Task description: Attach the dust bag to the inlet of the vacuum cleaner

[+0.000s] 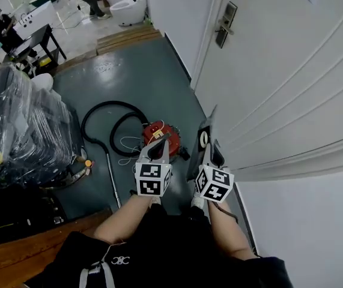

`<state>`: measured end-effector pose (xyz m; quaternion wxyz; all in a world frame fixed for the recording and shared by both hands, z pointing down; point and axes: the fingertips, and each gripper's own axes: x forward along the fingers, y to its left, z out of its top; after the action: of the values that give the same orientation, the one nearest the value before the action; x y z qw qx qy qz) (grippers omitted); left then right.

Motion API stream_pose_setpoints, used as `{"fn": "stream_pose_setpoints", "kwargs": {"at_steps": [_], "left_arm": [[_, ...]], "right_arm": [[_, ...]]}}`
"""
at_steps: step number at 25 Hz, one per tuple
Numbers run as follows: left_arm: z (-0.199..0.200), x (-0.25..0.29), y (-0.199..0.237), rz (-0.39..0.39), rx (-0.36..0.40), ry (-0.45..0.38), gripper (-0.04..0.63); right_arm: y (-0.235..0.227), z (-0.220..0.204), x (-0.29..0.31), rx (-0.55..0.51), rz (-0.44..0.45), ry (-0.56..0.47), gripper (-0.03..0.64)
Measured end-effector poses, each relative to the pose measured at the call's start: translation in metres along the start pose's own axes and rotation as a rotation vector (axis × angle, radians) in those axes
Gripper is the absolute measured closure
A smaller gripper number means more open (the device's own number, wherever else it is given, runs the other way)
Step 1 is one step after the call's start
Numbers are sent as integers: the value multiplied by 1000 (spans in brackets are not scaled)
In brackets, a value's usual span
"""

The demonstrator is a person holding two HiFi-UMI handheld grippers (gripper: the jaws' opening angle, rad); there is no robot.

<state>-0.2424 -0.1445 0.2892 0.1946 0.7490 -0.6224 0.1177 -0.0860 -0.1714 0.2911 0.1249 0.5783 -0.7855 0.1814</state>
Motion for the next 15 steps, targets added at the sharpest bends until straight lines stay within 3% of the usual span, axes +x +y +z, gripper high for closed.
{"fn": "stream_pose_setpoints", "kwargs": {"at_steps": [10, 15], "left_arm": [[-49, 27, 18, -53, 40, 108, 598], [-102, 54, 31, -76, 49, 208, 597]], "right_arm": [[-28, -38, -1, 93, -189, -3, 600], [-49, -75, 11, 114, -251, 24, 600]]}}
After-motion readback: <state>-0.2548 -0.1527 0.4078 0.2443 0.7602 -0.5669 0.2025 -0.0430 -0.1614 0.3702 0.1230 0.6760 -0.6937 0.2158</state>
